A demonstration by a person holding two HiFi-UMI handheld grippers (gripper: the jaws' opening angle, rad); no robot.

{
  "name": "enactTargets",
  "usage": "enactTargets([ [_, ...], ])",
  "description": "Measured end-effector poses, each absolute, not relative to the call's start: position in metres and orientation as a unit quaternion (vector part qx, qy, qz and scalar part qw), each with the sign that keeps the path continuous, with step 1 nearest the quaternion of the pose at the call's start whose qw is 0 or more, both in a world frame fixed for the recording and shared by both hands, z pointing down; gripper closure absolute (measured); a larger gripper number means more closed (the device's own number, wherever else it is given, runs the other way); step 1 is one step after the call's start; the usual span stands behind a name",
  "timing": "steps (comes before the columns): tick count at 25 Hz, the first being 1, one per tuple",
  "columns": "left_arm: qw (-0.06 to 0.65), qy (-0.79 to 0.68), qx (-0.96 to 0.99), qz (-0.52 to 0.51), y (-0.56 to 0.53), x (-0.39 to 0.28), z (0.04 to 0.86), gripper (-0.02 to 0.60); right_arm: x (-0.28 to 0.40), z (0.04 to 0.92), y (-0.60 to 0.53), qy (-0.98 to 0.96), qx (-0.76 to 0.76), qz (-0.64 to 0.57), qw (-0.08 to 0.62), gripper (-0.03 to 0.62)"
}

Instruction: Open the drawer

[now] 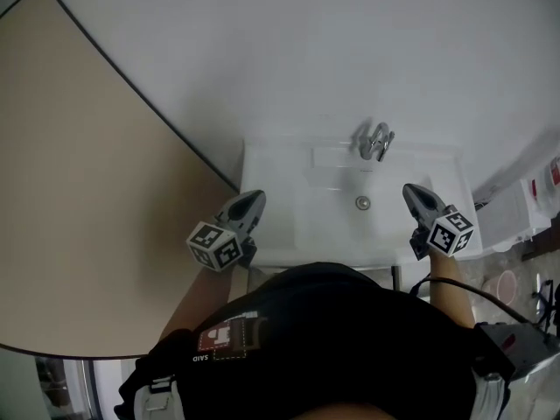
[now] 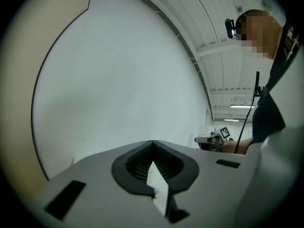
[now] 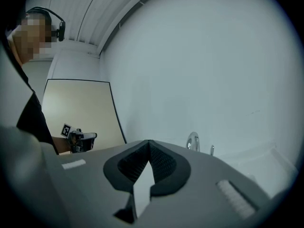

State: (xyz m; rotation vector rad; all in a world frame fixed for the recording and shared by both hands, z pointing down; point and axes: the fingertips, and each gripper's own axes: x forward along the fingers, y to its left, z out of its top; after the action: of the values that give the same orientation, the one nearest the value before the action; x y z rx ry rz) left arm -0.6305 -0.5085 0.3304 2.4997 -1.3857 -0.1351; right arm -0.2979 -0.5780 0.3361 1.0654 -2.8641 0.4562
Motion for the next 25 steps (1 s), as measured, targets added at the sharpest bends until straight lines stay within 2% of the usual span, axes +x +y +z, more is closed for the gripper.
enactTargets([
  [4,0.136,-0.471,0.87,-0.053,-0.531,-0.664,0.326,0.581,-0.335,0.328,-0.592,-0.928,0.343,0.137,0.038,0.599],
  [9,0.143,-0.475,0.866,-0.064,-0.555,-0.677,0.329,0.581,-0.341,0.326,-0.615,-0.929,0.339,0.138,0.054,0.599],
  [25,0.135,-0.522,0.839,-0.066,-0.593,-0.626,0.323,0.581,-0.313,0.334,-0.685,-0.945,0.293,0.138,0.053,0.599],
])
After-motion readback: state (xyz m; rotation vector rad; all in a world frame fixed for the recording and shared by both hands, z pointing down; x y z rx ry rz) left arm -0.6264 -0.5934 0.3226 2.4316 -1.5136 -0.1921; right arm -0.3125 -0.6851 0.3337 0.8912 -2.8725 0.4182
